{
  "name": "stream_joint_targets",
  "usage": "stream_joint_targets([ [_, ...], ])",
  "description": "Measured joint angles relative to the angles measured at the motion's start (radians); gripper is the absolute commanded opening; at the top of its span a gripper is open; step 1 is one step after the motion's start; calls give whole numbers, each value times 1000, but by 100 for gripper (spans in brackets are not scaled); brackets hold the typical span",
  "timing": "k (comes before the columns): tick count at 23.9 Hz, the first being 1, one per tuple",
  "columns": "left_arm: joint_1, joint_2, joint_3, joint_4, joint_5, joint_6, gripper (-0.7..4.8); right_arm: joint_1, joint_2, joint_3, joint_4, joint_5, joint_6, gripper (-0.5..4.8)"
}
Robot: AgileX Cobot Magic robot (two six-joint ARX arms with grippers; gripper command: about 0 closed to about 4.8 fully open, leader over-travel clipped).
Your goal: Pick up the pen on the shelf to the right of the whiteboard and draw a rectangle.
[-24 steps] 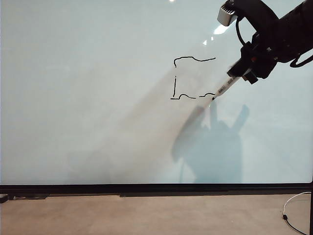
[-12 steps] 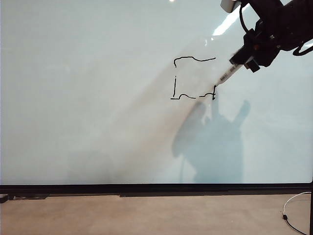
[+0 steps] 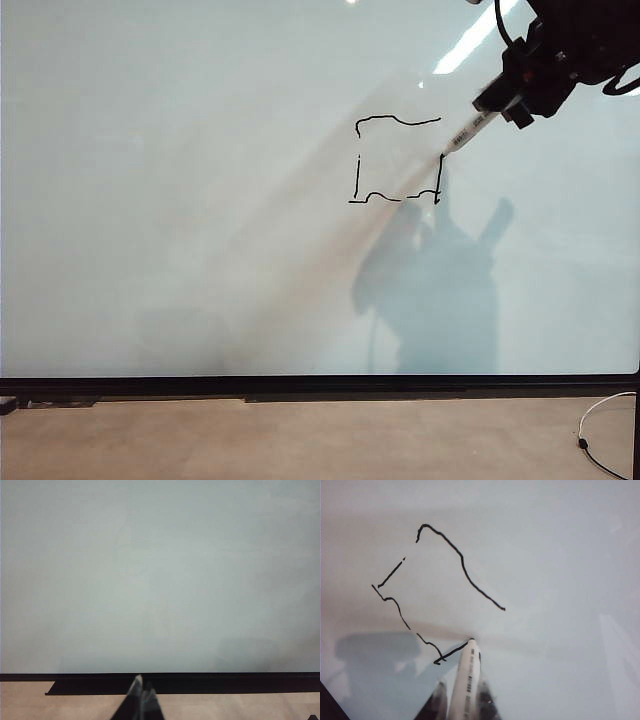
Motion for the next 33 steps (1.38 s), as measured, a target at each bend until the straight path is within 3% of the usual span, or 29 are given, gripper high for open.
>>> stream_joint_targets([
  [33, 0, 0, 0, 0, 0, 0, -4, 3, -31, 45, -22, -15, -11, -5],
])
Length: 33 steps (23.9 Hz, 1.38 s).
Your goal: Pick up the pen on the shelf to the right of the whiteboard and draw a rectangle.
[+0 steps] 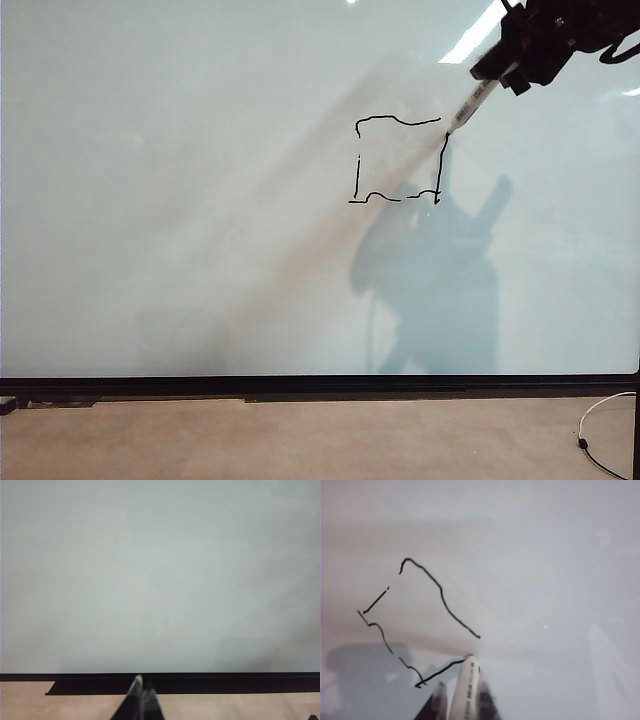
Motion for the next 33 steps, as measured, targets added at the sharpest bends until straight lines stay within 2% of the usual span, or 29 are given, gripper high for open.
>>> stream_joint_targets([
  [33, 0, 0, 0, 0, 0, 0, -5, 10, -13, 5, 33, -1, 0, -5],
])
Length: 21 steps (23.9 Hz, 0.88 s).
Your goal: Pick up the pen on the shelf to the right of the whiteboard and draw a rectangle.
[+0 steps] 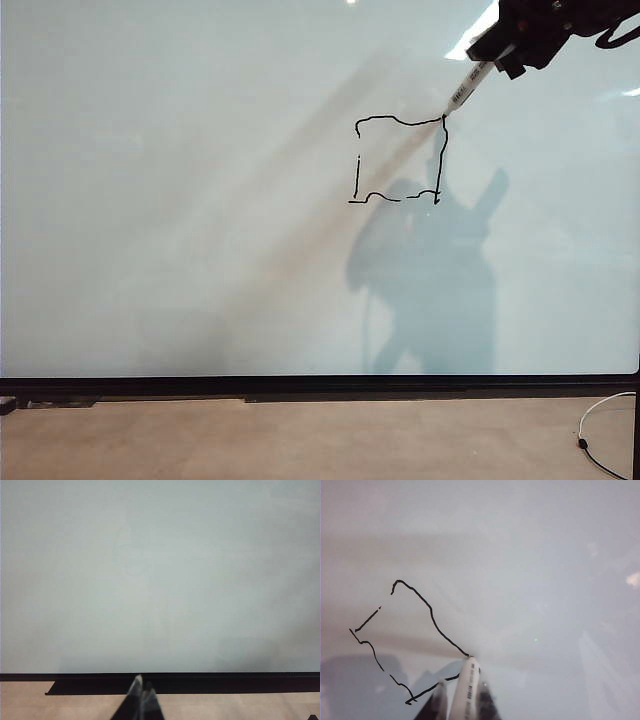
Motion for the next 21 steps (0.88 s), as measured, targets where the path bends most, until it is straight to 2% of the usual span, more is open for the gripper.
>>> stream_joint_targets([
  [7, 0, 0, 0, 0, 0, 0, -4, 13, -68, -16, -52, 6, 3, -5],
  [21, 0, 0, 0, 0, 0, 0, -5, 11, -352, -224, -60, 73, 221, -5],
])
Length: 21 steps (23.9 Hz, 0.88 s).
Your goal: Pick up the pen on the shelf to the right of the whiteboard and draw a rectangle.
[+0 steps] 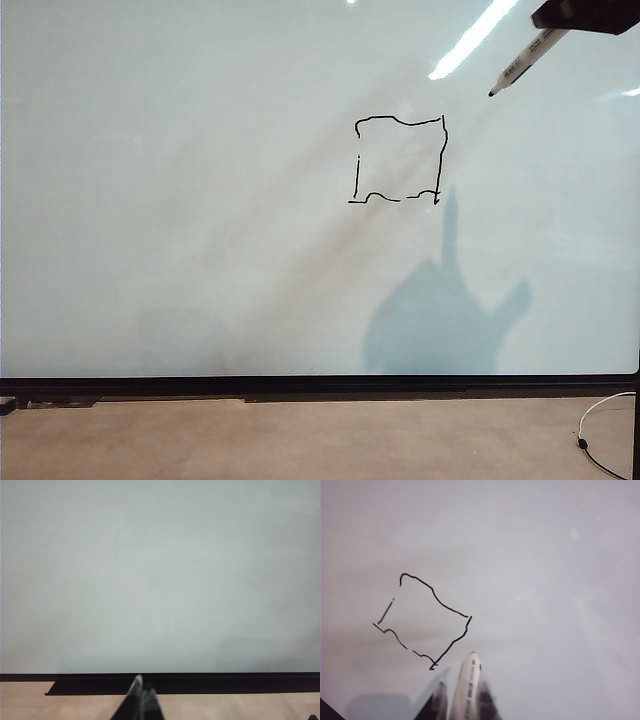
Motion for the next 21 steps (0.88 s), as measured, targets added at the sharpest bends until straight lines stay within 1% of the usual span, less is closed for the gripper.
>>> stream_joint_targets([
  [6, 0, 0, 0, 0, 0, 0, -4, 0, -138, -105, 8, 33, 113, -5],
  [13, 0, 0, 0, 0, 0, 0, -4, 0, -234, -175, 8, 57, 163, -5],
  [18, 0, 0, 0, 0, 0, 0, -4, -1, -409, -274, 0, 86, 207, -5],
  [21, 0, 0, 0, 0, 0, 0, -4, -1, -499, -294, -42, 102, 219, -5],
])
